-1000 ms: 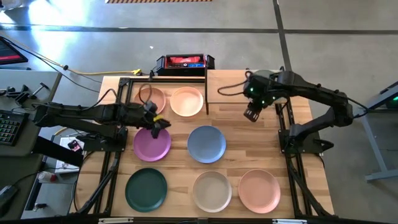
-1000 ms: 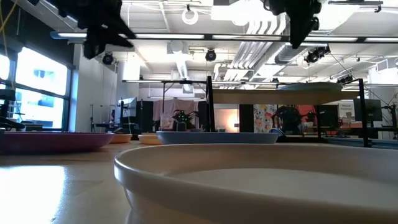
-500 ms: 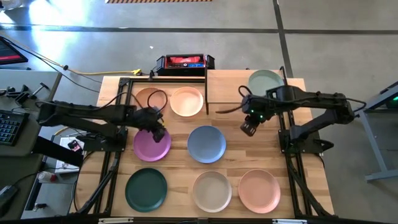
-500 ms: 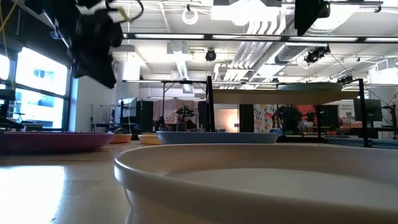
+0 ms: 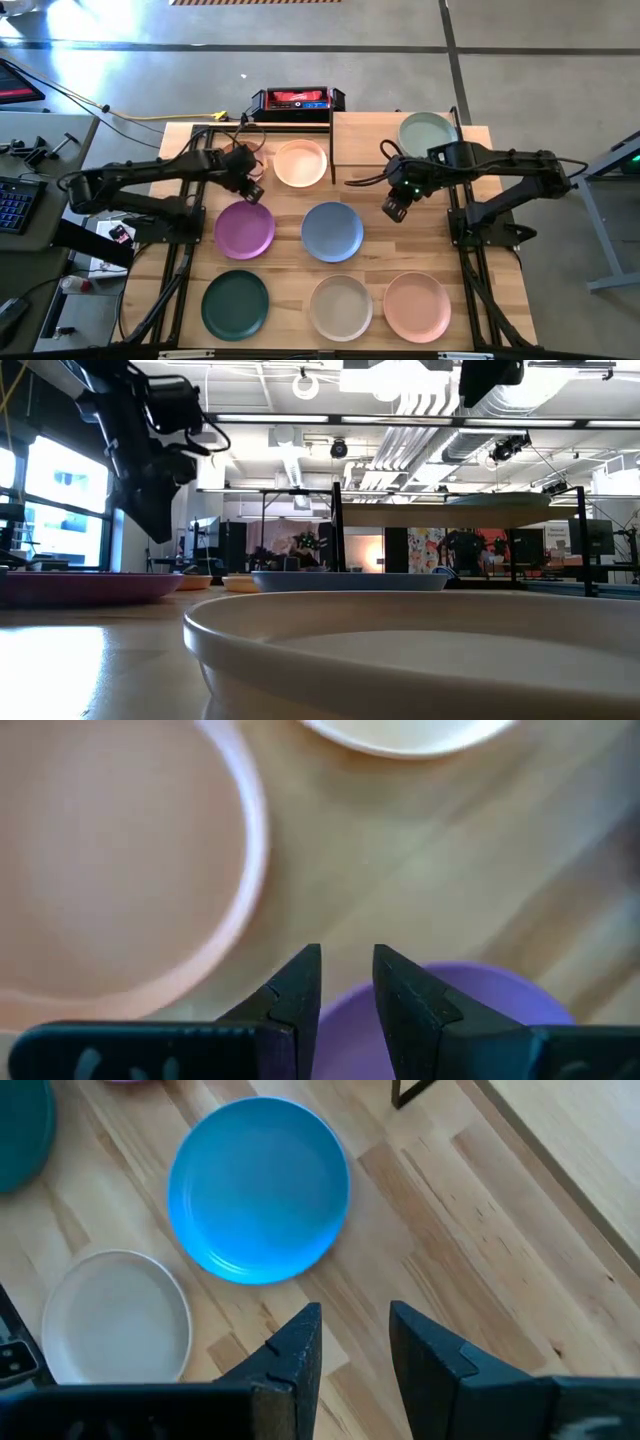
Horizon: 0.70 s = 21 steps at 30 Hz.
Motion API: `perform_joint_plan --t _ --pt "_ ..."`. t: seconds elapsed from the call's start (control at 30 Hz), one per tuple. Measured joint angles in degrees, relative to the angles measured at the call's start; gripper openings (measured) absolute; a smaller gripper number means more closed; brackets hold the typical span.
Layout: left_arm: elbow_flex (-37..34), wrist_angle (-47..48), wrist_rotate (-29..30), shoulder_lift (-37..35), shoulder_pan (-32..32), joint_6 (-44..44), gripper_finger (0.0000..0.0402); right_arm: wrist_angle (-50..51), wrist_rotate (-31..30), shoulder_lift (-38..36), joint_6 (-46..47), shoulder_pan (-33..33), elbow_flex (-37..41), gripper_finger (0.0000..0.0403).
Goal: Place and stack plates onto a shelf
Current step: Stack the orange plate on top of the light blue plate on the shelf
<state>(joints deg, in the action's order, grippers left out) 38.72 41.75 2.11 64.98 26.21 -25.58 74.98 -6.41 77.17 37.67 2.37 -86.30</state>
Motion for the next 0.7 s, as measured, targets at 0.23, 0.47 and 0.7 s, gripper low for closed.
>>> perform_joint_plan --t 0.23,0.47,0.7 --pt "0.02 -0.04 -0.01 4.22 5.18 4.36 0.0083 0.00 -0.03 0.00 0.04 0.00 0.00 0.0099" --pt "0.02 -0.19 0.03 8.73 7.22 7.38 0.0083 0.00 -1.88 0.00 0.06 0.00 0.00 0.0099" --pt "0.07 -3.54 0.15 11.39 7.22 8.93 0.0083 0.00 -2.03 0.00 0.06 0.00 0.00 0.0099"
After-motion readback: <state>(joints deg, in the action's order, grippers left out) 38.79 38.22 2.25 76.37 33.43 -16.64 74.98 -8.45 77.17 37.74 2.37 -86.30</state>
